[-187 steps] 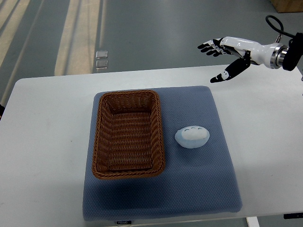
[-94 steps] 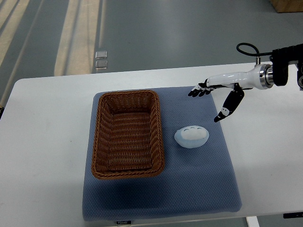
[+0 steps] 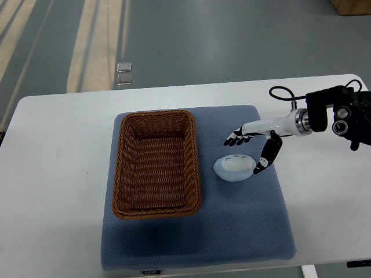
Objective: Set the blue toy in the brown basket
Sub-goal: 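Lower the right hand onto the pale blue toy and close fingers around it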
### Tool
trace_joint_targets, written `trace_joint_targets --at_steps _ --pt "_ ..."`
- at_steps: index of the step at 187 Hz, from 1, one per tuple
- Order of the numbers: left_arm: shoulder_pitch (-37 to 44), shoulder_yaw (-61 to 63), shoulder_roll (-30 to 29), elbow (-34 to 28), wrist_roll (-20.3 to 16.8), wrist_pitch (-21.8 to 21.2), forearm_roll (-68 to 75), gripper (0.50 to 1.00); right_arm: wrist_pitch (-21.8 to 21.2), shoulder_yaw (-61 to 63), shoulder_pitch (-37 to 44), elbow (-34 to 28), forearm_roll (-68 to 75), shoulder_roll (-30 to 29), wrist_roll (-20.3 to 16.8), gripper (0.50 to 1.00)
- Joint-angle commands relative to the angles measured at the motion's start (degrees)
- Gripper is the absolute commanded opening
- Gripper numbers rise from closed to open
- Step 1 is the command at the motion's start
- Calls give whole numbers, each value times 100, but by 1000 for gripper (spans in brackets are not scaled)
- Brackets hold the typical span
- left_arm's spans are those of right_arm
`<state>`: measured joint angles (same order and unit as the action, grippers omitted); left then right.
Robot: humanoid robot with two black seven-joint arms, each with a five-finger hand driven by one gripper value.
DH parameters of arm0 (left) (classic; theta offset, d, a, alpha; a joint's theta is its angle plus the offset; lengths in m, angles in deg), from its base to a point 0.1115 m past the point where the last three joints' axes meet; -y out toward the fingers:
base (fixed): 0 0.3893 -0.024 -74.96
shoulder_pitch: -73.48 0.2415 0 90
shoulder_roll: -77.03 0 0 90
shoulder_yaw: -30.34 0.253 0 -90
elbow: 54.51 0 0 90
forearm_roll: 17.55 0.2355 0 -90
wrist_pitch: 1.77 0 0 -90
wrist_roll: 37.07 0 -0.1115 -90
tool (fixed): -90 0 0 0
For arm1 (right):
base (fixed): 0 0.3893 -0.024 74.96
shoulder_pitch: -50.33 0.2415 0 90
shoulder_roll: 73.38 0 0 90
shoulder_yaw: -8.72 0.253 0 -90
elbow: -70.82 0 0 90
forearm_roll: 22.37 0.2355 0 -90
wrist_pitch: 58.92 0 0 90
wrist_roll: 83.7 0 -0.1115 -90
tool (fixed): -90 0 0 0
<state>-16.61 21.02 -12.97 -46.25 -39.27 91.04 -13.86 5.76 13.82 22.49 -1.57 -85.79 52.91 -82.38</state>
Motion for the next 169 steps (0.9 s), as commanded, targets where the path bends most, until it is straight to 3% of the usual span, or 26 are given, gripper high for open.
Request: trace_joint_targets --at_steps 1,45,70,119,140,169 --pt "0 0 0 0 0 0 0 1000 1 26 -46 -39 -4 -43 9 907" --pt "0 0 0 0 0 0 0 1000 300 18 -213 -12 -39 -149 0 895" --pt "0 0 0 0 0 0 0 1000 396 9 -389 49 -320 -289 9 842" --pt "0 0 0 0 0 0 0 1000 405 70 -371 49 -452 -289 35 829" --pt "0 0 0 0 0 0 0 1000 405 70 -380 49 -531 -307 35 762" --pt "0 0 0 0 0 0 0 1000 396 70 -362 49 -611 -316 35 576"
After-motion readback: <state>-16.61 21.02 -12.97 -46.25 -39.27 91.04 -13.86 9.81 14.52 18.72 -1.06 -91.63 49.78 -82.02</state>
